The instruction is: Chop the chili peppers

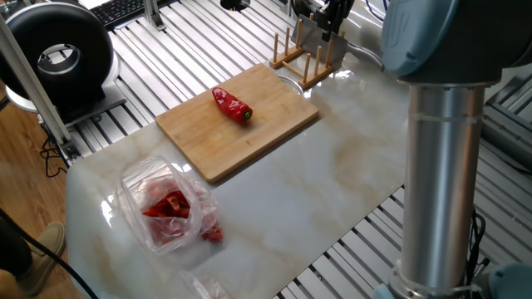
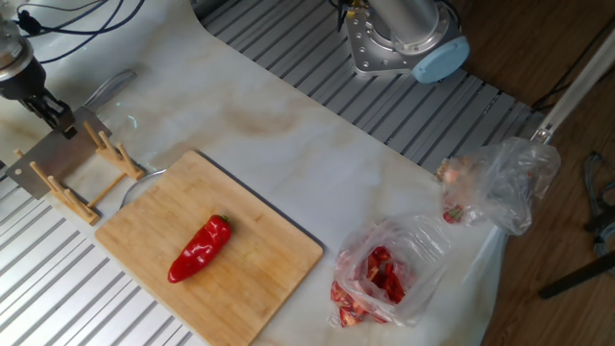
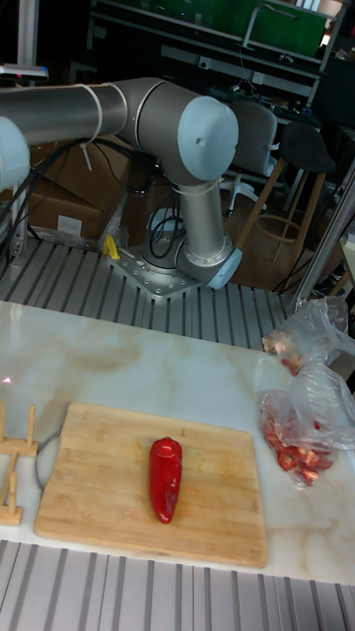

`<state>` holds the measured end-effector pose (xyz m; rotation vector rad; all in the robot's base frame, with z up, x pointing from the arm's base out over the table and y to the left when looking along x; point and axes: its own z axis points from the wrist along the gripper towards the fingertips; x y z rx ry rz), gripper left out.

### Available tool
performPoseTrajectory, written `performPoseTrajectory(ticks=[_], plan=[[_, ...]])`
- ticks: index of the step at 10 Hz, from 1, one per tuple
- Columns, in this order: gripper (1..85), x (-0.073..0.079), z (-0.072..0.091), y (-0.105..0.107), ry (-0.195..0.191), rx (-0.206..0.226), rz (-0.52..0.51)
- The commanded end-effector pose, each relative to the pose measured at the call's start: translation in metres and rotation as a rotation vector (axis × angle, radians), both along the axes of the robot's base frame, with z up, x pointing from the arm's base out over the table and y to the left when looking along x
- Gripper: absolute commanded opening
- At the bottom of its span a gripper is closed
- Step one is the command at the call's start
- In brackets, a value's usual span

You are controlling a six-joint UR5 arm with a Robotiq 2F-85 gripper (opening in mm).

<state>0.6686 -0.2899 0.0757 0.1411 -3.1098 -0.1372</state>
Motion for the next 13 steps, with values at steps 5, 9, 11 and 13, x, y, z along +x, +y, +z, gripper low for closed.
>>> performPoseTrajectory(ticks=[5,9,11,13], plan=[[35.0,-0.004,-0.004,-0.001,-0.011,0.017,-0.01],[34.7,-0.006,-0.006,-0.003,-0.009,0.012,-0.008],[33.3,-0.01,-0.005,-0.005,-0.004,0.004,-0.014],[33.0,-0.012,-0.005,-0.005,-0.003,0.009,-0.014]])
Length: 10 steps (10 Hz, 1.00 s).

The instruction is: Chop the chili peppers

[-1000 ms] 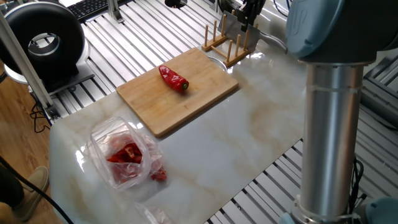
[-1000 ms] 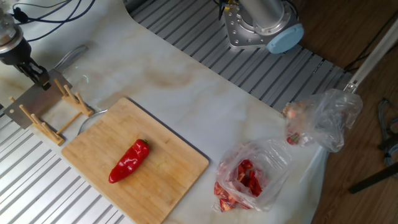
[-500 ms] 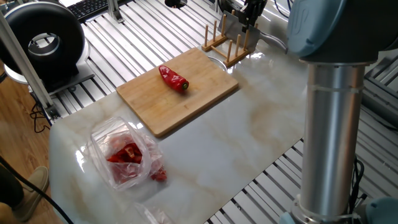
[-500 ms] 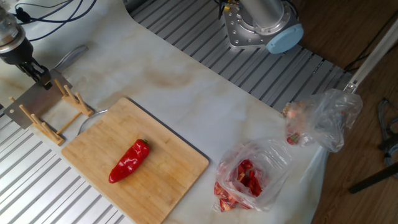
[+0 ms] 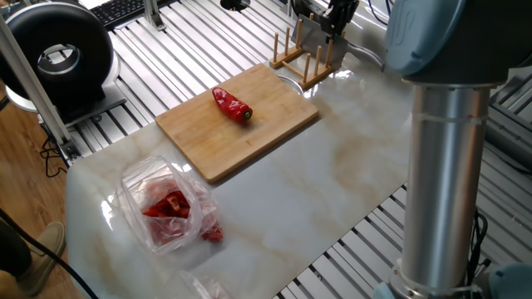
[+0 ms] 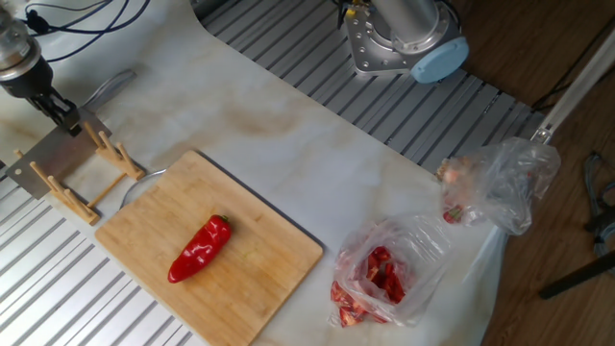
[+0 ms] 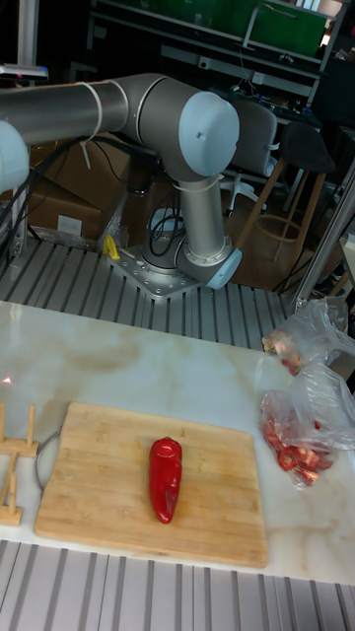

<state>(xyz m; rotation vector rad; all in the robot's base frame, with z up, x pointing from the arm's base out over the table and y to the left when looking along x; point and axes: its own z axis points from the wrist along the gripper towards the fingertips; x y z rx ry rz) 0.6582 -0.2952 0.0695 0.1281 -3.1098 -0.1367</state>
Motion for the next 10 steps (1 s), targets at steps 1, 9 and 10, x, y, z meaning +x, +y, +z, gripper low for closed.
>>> performPoseTrajectory(ticks=[1,9,10], plan=[[33.0,-0.0024,0.0003,0.0015,-0.004,0.012,-0.004],[32.7,-0.0004,-0.001,0.004,-0.011,0.02,-0.008],[32.7,-0.0002,-0.0003,0.0046,-0.011,0.02,-0.009]])
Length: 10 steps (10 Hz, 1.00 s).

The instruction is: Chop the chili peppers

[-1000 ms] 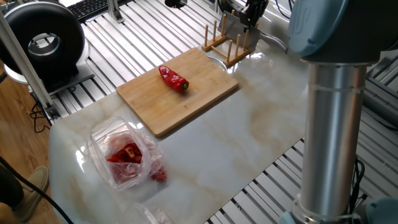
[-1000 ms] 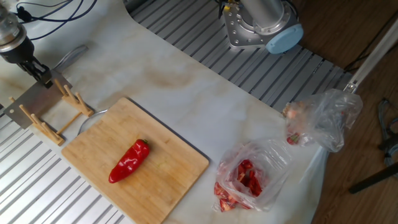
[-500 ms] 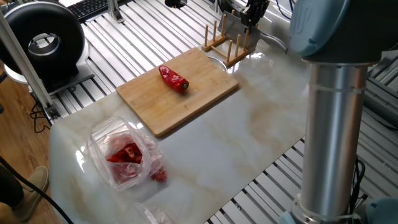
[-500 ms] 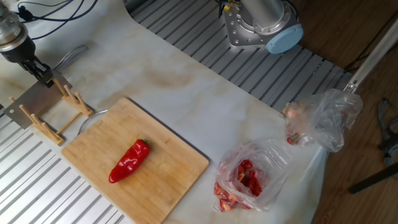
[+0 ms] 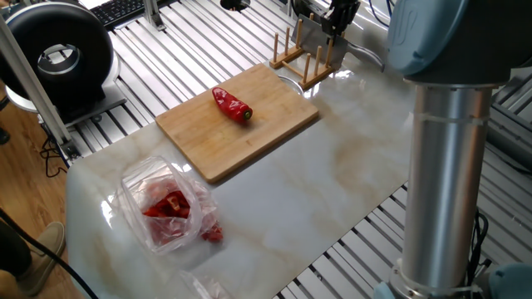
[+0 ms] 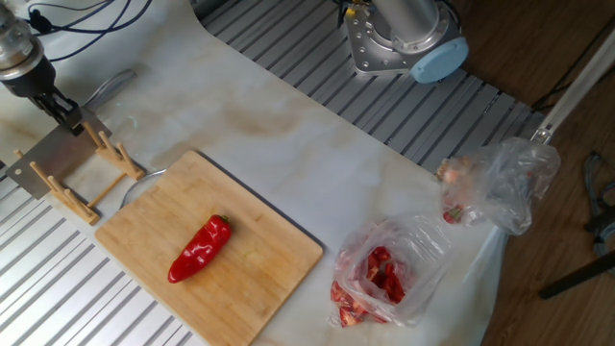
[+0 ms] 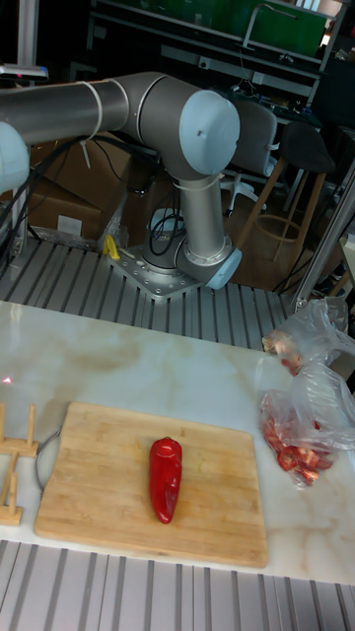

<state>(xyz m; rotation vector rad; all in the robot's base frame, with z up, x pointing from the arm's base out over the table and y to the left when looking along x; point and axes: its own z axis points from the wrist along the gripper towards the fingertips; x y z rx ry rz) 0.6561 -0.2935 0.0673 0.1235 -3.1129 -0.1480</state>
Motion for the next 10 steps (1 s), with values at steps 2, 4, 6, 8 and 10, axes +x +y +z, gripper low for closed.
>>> performPoseTrajectory(ticks=[2,4,6,8,10], plan=[[32.7,0.0021,0.0038,0.0049,-0.006,0.014,-0.006],[32.7,0.0028,0.0045,0.0068,-0.007,0.016,-0.005],[32.7,0.0044,0.0058,0.0083,-0.006,0.01,-0.008],[32.3,0.0052,0.0053,0.009,-0.006,0.008,-0.009],[32.3,0.0057,0.0049,0.0099,-0.008,0.011,-0.008]])
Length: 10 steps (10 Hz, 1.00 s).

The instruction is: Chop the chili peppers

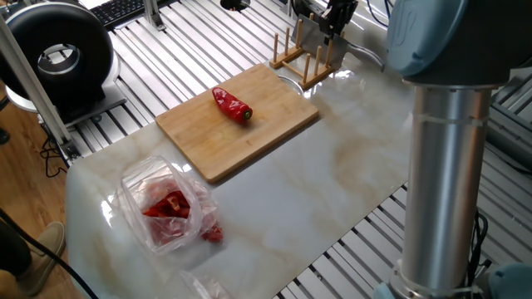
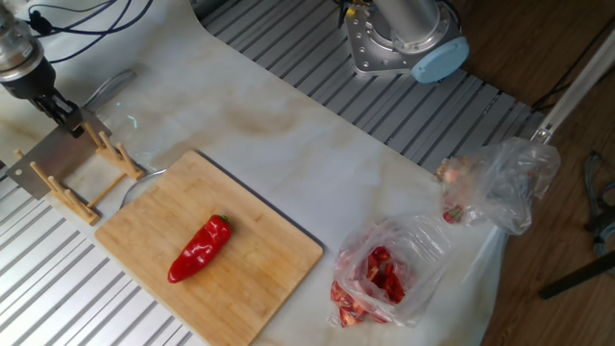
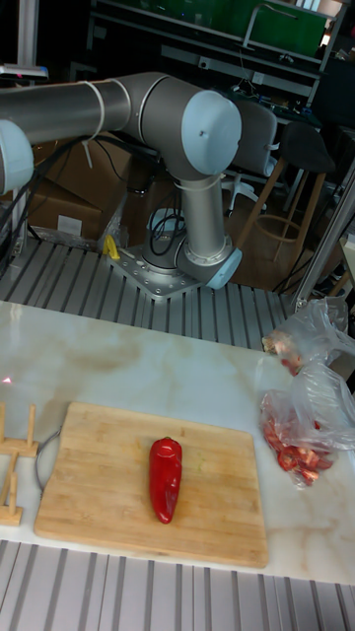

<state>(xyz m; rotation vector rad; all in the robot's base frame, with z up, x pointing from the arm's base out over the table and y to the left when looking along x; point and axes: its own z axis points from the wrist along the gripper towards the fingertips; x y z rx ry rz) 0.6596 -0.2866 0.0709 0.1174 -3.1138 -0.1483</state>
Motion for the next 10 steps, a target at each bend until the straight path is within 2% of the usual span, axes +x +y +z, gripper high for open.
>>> performPoseTrajectory(ticks=[1,7,10], plan=[[31.7,0.0026,0.0014,0.0022,-0.009,0.008,-0.002],[28.7,0.0039,0.0046,0.0104,-0.007,0.003,-0.01],[26.3,0.0025,0.0014,0.01,-0.006,-0.017,-0.016]])
